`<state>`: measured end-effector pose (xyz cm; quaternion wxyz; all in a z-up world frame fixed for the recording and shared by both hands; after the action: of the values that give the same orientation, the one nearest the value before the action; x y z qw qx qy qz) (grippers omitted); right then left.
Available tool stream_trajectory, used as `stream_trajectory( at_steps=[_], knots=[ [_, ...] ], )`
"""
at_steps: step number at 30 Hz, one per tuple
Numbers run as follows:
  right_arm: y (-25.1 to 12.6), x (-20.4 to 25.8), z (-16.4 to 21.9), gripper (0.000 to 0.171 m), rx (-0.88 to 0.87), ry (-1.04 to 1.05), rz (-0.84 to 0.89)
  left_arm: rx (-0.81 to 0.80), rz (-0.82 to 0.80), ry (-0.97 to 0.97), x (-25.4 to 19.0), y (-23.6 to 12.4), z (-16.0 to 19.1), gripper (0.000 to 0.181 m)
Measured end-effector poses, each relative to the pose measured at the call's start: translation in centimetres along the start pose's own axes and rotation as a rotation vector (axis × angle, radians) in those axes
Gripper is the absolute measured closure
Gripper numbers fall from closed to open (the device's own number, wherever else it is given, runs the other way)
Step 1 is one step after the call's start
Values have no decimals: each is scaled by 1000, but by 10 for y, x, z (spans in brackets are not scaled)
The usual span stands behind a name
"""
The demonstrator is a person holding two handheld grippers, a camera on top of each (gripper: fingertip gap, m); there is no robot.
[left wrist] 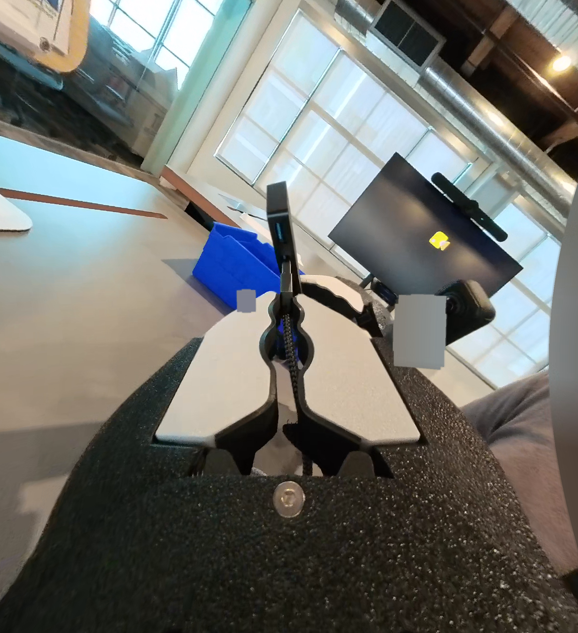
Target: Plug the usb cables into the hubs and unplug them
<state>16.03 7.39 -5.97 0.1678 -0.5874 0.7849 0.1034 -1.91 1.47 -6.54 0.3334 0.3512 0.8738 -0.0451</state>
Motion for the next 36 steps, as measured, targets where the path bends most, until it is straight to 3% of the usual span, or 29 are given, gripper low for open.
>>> stream_trajectory(
  at_steps=[15,26,36],
  knots=[
    [6,11,4,138,88,-218,53,-31,3,-67,10,-2,6,176],
    [-3,10,10,137,135,-508,23,140,51,-55,14,0,11,176],
    [-5,8,11,137,171,-508,1,183,35,-16,11,3,12,176]
  ],
)
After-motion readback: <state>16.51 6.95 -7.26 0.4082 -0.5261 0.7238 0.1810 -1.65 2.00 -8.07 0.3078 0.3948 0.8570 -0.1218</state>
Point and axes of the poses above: each gripper's, where its closed fingertips meet, y out along the fingers, z out of its underside, x = y × z across the jaws, the point moved 9 cm from there along -y, back along the fingers
